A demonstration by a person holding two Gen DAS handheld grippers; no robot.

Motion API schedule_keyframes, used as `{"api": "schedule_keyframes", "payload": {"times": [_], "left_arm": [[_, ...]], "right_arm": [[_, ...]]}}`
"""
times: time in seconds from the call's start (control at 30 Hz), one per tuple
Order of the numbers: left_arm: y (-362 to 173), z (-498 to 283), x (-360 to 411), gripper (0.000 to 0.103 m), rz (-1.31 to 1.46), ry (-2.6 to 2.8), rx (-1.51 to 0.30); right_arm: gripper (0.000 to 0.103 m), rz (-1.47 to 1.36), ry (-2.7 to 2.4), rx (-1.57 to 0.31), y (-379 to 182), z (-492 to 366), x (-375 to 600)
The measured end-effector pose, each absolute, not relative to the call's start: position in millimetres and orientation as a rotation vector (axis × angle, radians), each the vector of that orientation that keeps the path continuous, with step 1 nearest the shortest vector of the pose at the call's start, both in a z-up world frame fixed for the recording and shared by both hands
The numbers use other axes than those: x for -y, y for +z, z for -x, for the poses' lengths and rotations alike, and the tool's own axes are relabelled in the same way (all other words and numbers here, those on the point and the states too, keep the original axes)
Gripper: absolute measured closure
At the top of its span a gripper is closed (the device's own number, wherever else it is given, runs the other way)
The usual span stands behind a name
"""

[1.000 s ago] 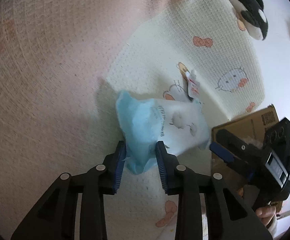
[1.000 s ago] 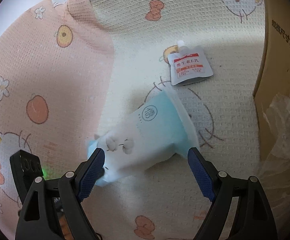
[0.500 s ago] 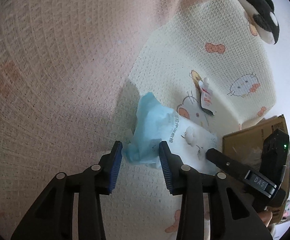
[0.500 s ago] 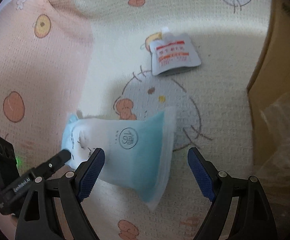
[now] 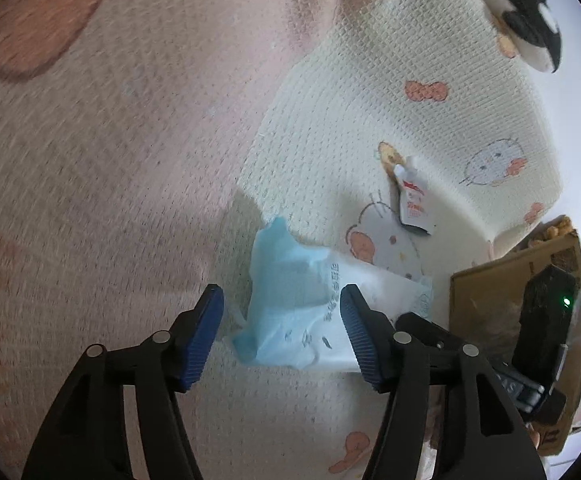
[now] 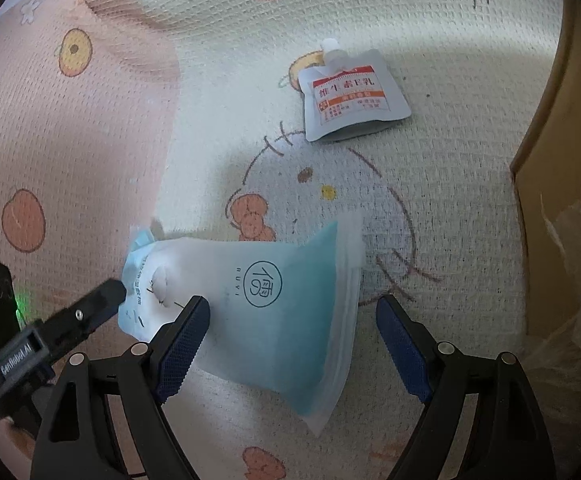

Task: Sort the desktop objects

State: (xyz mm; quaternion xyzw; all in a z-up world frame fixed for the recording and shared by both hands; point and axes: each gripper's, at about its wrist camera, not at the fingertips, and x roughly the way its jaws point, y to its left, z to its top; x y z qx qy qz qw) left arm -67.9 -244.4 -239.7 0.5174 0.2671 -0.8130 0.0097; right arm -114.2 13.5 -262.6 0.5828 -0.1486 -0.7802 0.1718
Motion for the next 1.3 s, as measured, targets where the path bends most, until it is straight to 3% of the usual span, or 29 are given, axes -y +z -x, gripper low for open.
{"api": "schedule_keyframes", "payload": {"times": [0.23,0.7,1.03,1.3], "left_arm": [[-250,86,230,0.037,-1.759,-2.505,-0.791],[-239,68,220,0.034,-1.769,-2.531,-0.752],[-210,47,214,0.039,-1.711,-2.612,-0.625],[-171,31,211,0.042,-1.558,-2.715,-0.524]], "right_arm": [[0.018,-1.715,-2.164,0.483,-264,117,-14],[0.017,-1.71,-2.074,0.423,-257,119,5],[0.017,-1.569,-2.096,0.199,-220,104,14],[0.017,-1.473,-2.116,0.133,-185,93,14]]}}
